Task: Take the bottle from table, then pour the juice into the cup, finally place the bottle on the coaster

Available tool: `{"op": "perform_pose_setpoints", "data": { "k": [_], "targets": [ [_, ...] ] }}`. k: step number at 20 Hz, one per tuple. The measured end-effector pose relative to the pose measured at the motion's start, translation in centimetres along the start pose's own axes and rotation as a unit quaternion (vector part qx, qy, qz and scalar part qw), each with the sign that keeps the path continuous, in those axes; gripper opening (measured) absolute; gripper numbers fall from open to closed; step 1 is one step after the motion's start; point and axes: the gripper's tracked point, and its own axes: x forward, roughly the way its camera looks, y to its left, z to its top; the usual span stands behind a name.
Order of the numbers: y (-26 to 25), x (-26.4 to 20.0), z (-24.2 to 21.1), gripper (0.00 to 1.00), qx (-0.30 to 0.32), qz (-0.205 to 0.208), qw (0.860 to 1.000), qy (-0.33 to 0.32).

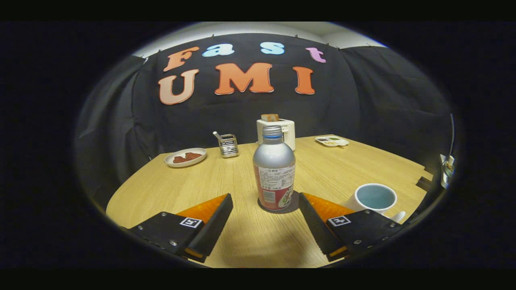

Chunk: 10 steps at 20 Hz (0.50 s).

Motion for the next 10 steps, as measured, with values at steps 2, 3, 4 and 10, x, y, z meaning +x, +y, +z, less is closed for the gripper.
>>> {"op": "perform_pose_setpoints", "data": {
  "k": [2,3,4,10],
  "targets": [
    [1.1,-2.5,1.5,0.97,-0.007,0.017,1.000,-0.025],
    [1.7,-3.7,2.2,0.97,-0.012,0.026,0.999,-0.037],
    [2.3,-5.0,2.9,0.97,-0.018,0.037,0.998,-0.049],
    [5.0,-11.5,5.7,0.97,-0.020,0.088,0.991,-0.103]
  ]
}}
